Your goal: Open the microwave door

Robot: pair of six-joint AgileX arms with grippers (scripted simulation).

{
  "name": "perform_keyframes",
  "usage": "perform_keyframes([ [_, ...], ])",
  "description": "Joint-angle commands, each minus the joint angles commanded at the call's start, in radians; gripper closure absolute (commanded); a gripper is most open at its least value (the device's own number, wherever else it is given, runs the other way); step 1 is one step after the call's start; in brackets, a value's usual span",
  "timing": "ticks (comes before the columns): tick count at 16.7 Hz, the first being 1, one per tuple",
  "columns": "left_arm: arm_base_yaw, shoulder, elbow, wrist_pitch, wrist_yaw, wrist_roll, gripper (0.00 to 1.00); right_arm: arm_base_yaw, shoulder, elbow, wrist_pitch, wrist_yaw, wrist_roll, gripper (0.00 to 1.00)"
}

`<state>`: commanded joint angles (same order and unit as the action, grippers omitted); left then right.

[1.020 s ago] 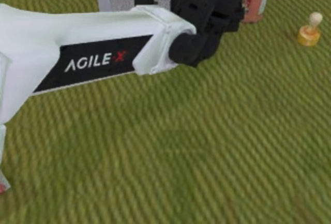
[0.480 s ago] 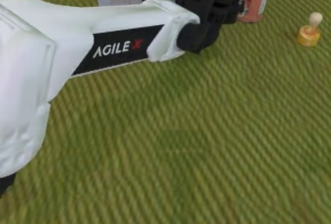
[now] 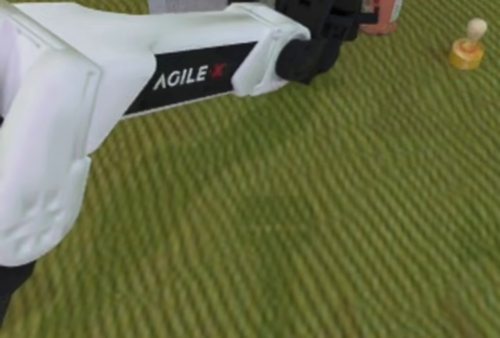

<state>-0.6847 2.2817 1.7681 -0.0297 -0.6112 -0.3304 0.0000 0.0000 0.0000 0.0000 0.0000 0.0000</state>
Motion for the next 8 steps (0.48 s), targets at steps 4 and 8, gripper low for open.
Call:
perform_keyframes([
  [4, 0.0, 0.0, 0.0, 0.0, 0.0, 0.0, 0.38, 0.0, 0.0, 0.0, 0.0, 0.0, 0.0, 0.0],
  [8, 0.0, 0.0, 0.0, 0.0, 0.0, 0.0, 0.68, 0.0, 0.0, 0.0, 0.0, 0.0, 0.0, 0.0],
])
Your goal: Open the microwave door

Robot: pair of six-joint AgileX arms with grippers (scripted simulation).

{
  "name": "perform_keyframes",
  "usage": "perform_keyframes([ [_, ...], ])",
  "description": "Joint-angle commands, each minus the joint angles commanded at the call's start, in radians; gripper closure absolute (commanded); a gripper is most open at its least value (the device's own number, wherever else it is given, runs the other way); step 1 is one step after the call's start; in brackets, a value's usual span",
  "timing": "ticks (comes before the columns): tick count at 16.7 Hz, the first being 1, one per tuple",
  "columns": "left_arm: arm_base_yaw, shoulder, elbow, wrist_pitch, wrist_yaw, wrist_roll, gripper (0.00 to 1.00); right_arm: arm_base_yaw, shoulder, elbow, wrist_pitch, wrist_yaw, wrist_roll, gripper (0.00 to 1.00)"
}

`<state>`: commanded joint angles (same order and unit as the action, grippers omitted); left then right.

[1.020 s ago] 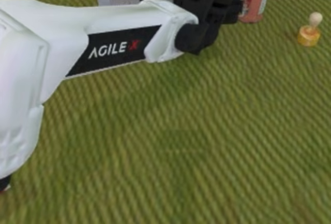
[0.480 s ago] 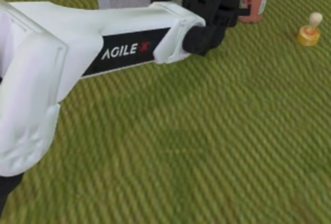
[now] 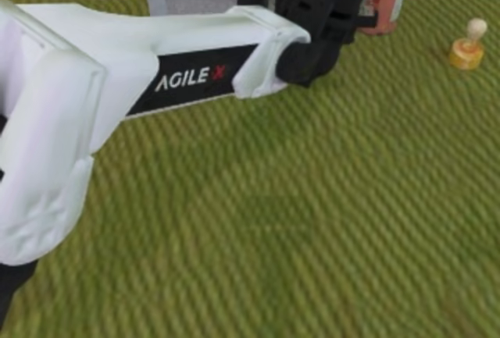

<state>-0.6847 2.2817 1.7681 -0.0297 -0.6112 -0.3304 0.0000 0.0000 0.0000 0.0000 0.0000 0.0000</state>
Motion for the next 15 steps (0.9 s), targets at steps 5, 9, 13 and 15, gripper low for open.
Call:
perform_keyframes([
  [5, 0.0, 0.0, 0.0, 0.0, 0.0, 0.0, 1.0, 0.0, 0.0, 0.0, 0.0, 0.0, 0.0, 0.0],
  [9, 0.0, 0.0, 0.0, 0.0, 0.0, 0.0, 1.0, 0.0, 0.0, 0.0, 0.0, 0.0, 0.0, 0.0],
  [13, -0.058, -0.026, -0.046, -0.009, -0.002, 0.002, 1.0, 0.0, 0.0, 0.0, 0.0, 0.0, 0.0, 0.0],
  [15, -0.057, -0.019, -0.033, -0.022, 0.001, -0.002, 1.0, 0.0, 0.0, 0.0, 0.0, 0.0, 0.0, 0.0],
])
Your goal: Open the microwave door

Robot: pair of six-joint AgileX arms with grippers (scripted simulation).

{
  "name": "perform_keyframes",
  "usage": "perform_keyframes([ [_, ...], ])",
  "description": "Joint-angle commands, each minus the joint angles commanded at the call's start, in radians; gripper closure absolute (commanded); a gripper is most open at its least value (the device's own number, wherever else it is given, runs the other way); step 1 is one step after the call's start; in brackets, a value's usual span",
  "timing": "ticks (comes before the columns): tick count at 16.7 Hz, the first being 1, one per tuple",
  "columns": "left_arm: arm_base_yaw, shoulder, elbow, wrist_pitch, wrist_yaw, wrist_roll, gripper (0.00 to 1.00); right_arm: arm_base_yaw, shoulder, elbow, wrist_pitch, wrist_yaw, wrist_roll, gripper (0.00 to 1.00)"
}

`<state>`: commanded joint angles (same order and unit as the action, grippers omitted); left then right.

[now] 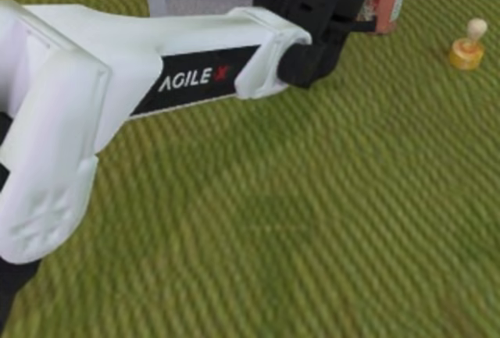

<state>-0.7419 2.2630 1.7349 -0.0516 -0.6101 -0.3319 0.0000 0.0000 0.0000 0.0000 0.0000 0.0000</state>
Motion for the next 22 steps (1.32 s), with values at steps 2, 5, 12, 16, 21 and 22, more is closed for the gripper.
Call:
perform_keyframes([
  [2, 0.003, 0.027, 0.053, -0.053, 0.012, -0.014, 1.0, 0.0, 0.0, 0.0, 0.0, 0.0, 0.0, 0.0],
  [5, 0.013, 0.099, 0.212, -0.213, 0.045, -0.05, 1.0, 0.0, 0.0, 0.0, 0.0, 0.0, 0.0, 0.0],
  [12, 0.052, 0.303, 0.758, -0.83, 0.177, -0.163, 1.0, 0.0, 0.0, 0.0, 0.0, 0.0, 0.0, 0.0],
  [16, 0.077, 0.39, 1.026, -1.134, 0.255, -0.219, 1.0, 0.0, 0.0, 0.0, 0.0, 0.0, 0.0, 0.0],
  [21, 0.094, 0.435, 1.167, -1.284, 0.305, -0.251, 1.0, 0.0, 0.0, 0.0, 0.0, 0.0, 0.0, 0.0],
  [22, 0.094, 0.435, 1.167, -1.284, 0.305, -0.251, 1.0, 0.0, 0.0, 0.0, 0.0, 0.0, 0.0, 0.0],
])
